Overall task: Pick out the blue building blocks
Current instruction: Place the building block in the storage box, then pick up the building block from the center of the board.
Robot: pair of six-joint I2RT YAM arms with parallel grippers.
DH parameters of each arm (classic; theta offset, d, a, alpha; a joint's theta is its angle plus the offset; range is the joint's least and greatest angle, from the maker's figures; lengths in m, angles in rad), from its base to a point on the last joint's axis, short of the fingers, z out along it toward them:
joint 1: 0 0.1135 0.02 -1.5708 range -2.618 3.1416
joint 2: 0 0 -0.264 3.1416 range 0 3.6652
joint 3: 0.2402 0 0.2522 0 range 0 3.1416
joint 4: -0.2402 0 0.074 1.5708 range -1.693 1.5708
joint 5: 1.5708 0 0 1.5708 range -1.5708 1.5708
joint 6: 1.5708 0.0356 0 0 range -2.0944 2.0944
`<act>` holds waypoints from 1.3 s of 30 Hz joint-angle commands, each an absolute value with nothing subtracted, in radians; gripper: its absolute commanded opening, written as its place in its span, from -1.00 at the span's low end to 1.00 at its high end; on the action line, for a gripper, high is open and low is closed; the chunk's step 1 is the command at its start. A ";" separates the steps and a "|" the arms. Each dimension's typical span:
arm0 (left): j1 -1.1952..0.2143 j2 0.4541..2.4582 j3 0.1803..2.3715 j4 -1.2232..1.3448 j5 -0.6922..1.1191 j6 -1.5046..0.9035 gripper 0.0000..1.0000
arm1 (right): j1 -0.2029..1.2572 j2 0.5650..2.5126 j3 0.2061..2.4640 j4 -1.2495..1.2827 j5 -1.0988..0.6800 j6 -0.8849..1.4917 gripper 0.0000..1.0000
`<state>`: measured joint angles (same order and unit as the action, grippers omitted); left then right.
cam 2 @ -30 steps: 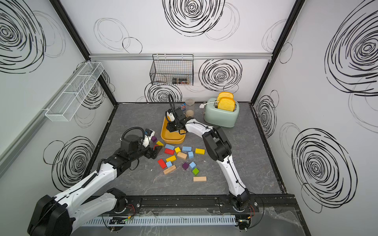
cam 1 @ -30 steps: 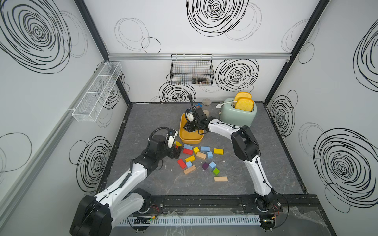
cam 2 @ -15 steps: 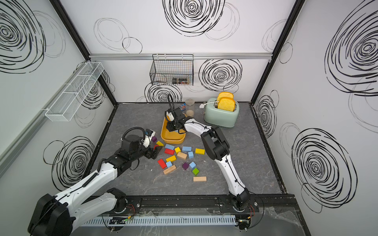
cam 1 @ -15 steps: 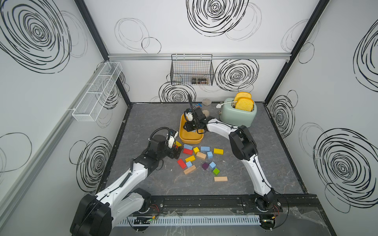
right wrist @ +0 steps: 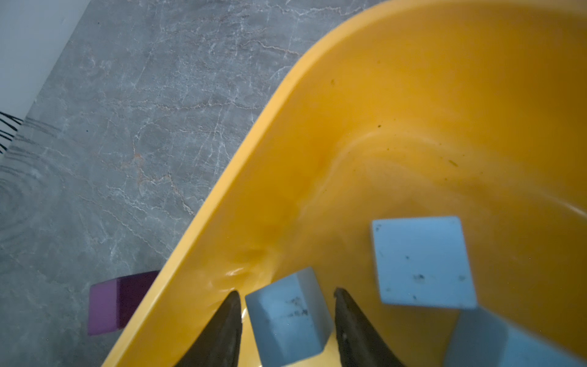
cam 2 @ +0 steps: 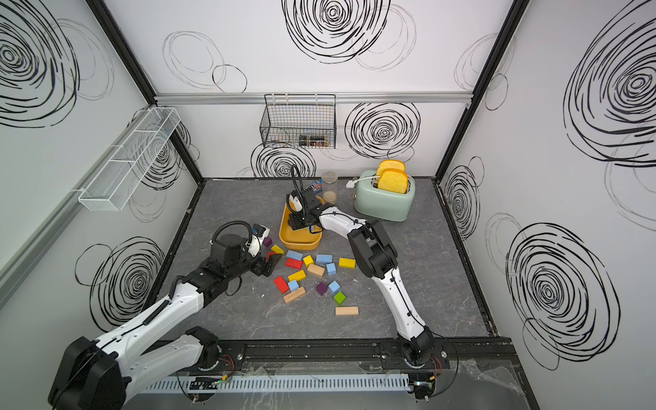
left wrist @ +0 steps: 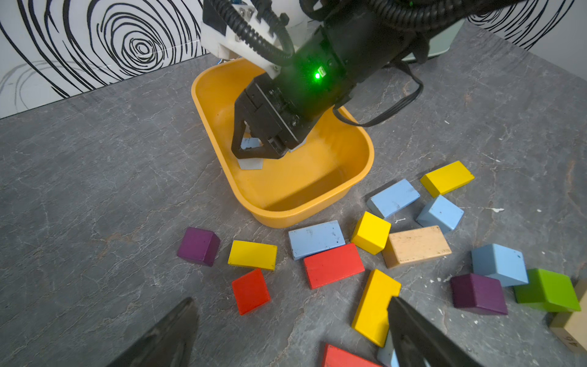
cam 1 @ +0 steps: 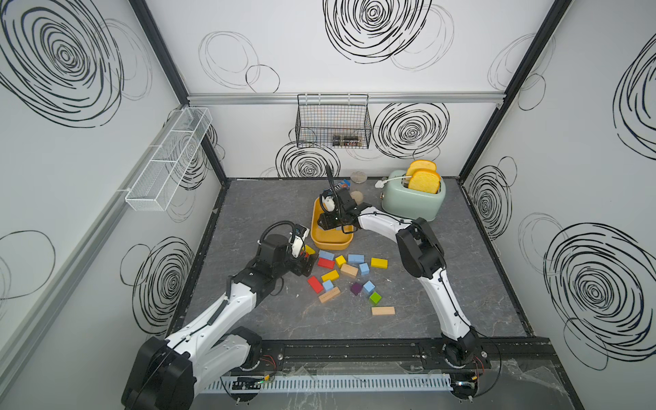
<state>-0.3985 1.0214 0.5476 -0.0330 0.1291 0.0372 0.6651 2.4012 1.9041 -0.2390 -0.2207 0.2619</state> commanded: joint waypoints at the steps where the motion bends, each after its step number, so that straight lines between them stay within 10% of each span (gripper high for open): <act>1: -0.405 1.016 0.557 -0.013 0.126 0.048 0.92 | 0.663 2.358 1.928 -0.263 -0.220 0.275 0.07; 31: -0.600 0.874 0.696 -0.233 0.018 0.058 0.92 | 0.665 1.821 1.502 -0.119 -0.200 0.289 0.97; 39: -0.686 0.829 0.673 -0.246 -0.034 0.015 0.92 | 0.664 1.642 1.362 -0.139 -0.173 0.281 0.95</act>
